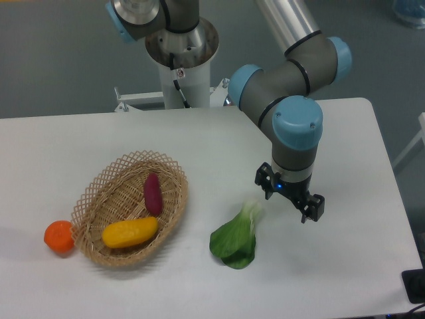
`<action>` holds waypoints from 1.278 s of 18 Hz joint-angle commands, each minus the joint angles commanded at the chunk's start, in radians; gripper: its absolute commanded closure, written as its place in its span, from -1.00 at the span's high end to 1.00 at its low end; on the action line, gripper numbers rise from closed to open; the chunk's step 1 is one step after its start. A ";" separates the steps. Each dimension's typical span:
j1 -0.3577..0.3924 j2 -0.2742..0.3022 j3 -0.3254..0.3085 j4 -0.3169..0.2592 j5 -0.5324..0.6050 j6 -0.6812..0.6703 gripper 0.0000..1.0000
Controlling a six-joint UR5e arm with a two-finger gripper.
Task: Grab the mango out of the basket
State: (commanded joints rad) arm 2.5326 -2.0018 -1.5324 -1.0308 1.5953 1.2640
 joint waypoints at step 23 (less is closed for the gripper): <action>-0.169 0.006 0.000 0.144 -0.149 -0.318 1.00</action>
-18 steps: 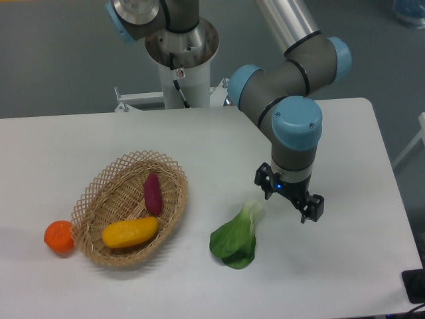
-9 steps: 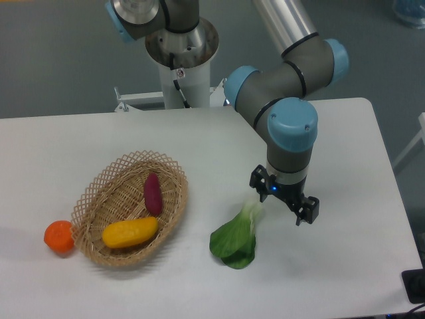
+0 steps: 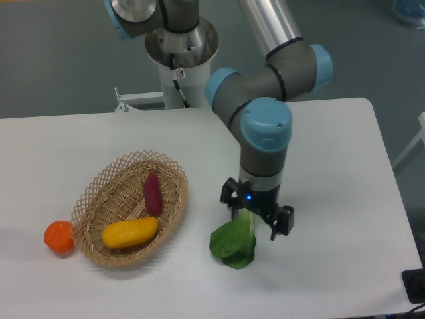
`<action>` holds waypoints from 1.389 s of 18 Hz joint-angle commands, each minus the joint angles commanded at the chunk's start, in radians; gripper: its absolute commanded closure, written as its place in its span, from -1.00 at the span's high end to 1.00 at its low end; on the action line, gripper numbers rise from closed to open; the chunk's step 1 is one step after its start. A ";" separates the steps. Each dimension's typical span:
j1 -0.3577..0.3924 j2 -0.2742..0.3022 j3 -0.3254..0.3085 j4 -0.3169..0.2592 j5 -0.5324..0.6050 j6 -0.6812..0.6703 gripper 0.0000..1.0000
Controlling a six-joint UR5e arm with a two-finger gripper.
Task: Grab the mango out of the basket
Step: 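Move the gripper over the basket above the yellow mango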
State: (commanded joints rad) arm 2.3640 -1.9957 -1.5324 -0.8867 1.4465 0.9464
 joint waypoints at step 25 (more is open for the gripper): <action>-0.250 0.002 -0.192 0.006 0.011 0.198 1.00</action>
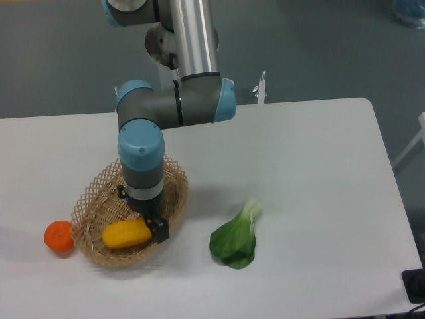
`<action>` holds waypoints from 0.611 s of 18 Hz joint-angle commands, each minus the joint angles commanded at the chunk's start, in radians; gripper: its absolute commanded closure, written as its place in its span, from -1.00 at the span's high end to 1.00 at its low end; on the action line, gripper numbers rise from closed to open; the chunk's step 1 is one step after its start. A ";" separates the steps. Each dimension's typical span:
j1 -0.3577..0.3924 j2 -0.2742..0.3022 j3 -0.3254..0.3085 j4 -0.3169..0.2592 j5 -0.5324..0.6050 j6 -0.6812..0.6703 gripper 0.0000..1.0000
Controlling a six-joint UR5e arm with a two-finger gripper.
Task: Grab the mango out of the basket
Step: 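Move the gripper over the basket above the yellow mango, then lower the gripper onto the yellow mango and close on it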
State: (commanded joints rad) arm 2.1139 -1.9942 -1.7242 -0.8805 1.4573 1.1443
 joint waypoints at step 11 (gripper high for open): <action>-0.029 -0.038 -0.009 0.023 0.021 -0.011 1.00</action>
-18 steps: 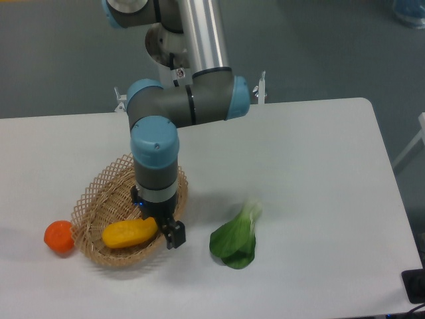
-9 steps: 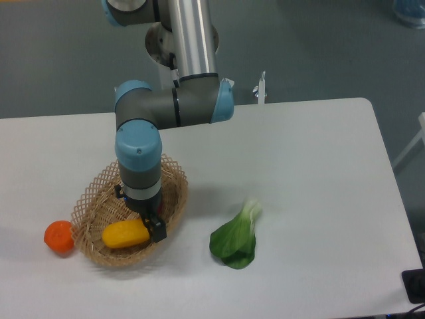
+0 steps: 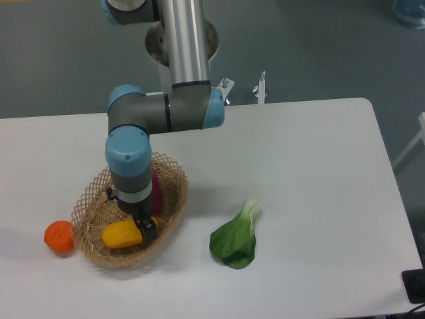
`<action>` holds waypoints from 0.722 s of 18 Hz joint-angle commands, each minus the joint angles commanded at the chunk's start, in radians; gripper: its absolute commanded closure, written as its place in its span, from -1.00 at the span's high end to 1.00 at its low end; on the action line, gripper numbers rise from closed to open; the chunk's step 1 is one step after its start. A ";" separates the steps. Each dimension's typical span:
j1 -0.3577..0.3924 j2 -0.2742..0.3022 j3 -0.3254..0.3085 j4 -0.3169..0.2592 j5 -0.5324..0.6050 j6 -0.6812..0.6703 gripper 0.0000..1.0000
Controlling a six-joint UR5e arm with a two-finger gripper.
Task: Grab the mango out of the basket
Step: 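Lower the gripper onto the yellow mango and close on it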
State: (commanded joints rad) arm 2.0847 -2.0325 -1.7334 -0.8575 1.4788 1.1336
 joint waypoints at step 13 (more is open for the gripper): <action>-0.012 -0.045 0.000 0.043 0.040 -0.002 0.88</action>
State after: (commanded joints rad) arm 2.0724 -2.0770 -1.7334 -0.8145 1.5186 1.1321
